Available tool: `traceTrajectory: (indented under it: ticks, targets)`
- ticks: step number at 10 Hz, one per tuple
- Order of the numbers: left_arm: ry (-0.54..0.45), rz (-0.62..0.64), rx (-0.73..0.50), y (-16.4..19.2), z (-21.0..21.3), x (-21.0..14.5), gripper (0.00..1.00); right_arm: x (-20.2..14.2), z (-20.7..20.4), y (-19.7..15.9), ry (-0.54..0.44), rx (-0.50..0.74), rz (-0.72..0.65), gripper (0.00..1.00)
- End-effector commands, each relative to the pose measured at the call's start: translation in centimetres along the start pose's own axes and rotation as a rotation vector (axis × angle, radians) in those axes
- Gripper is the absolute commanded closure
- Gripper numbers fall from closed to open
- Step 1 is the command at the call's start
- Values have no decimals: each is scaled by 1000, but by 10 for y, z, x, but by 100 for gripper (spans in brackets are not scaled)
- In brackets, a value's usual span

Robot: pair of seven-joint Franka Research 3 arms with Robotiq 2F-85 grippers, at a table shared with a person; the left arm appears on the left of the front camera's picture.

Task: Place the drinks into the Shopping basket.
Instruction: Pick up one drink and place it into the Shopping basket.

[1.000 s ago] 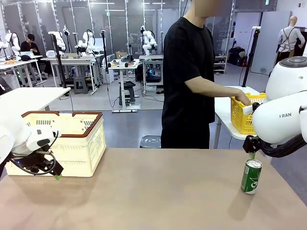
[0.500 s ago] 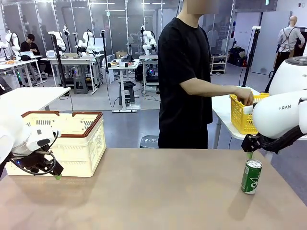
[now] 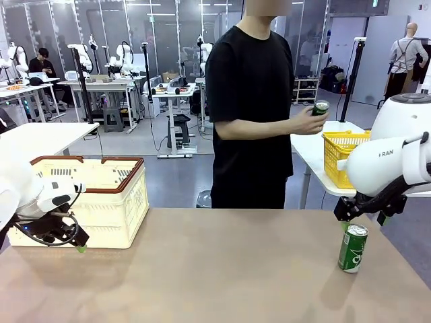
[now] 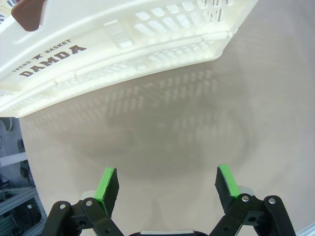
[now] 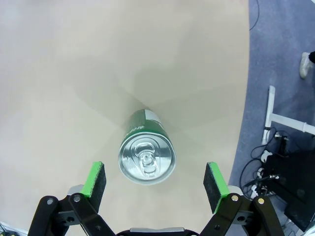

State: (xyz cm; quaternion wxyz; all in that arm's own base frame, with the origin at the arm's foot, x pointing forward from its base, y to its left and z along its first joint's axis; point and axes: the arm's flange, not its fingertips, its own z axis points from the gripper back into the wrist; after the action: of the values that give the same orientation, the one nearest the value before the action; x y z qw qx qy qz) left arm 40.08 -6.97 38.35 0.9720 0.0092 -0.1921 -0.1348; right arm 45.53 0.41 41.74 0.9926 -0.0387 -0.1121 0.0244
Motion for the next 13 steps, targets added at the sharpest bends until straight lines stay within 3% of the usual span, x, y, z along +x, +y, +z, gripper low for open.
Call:
traceTrajectory:
  ticks: [1,8,9,10,13]
  targets:
    - [1,2,0,0,0,0,0,11,-14,-4,7,48,17,0]
    - [1,2,0,0,0,0,0,17,-39,-5,72,79,27,0]
    - [1,2,0,0,0,0,0,16,-39,-4,67,78,38,13]
    - [1,2,0,0,0,0,0,16,-39,-5,69,79,42,19]
    - [1,2,0,0,0,0,0,15,-38,-5,83,80,25,51]
